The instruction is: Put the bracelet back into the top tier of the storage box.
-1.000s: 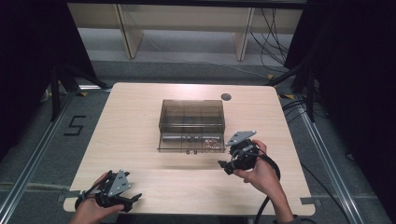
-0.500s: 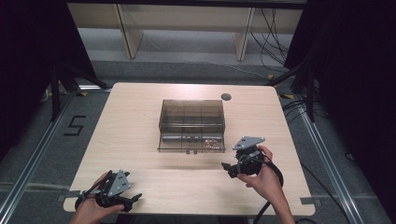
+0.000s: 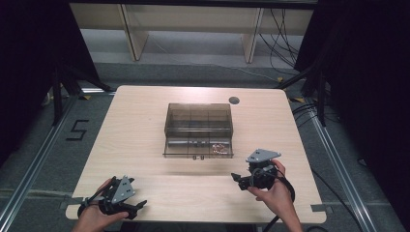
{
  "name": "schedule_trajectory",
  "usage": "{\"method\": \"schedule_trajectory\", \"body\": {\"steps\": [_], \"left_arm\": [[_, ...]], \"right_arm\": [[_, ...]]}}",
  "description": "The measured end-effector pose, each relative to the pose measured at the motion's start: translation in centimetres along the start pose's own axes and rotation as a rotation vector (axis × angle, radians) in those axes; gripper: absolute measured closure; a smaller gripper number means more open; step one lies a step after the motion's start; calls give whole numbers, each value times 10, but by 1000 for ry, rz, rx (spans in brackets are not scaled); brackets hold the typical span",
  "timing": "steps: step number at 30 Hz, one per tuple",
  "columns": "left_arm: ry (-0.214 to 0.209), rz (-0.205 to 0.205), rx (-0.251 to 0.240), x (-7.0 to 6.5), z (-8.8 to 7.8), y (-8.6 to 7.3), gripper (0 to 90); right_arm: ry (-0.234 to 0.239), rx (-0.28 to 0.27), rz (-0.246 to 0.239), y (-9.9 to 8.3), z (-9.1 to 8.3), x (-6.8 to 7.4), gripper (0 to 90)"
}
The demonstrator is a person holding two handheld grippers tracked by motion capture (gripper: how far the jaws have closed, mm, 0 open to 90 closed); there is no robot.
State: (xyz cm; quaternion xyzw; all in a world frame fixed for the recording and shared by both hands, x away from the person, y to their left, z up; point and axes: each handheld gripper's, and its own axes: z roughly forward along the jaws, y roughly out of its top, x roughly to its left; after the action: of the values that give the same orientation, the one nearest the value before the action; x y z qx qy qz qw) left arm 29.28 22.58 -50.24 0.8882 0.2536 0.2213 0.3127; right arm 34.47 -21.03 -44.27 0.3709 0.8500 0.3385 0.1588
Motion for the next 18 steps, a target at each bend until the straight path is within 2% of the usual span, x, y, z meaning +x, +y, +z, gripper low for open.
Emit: {"method": "schedule_trajectory", "body": {"steps": [3,4,5,9,11,12,13,14,15,17,18], "left_arm": [[0,0,0,0,0,0,158],[1,1,0,0,0,0,158],[1,0,-1,0,0,0,158],[0,1,1,0,0,0,158],[0,1,1,0,0,0,158],[-2,5,16,0,-1,1,158],[-2,2,4,0,0,0,158],[-5,4,2,0,0,0,158],[-7,6,17,0,0,0,158],[5,7,15,0,0,0,158],[1,7,15,0,0,0,158]], "right_arm": [[3,-10,-3,-5,1,2,205],[-2,-30,-19,-6,3,1,205],[11,-19,12,-9,3,4,205],[16,-44,-8,-17,6,4,191],[21,-35,8,-21,7,7,181],[19,-55,-5,-23,9,6,168],[21,-50,10,-25,9,8,165],[15,-62,-7,-27,11,7,165],[13,-62,-1,-29,11,8,163],[17,-64,4,-32,13,9,163],[26,-47,29,-34,13,12,163]]}}
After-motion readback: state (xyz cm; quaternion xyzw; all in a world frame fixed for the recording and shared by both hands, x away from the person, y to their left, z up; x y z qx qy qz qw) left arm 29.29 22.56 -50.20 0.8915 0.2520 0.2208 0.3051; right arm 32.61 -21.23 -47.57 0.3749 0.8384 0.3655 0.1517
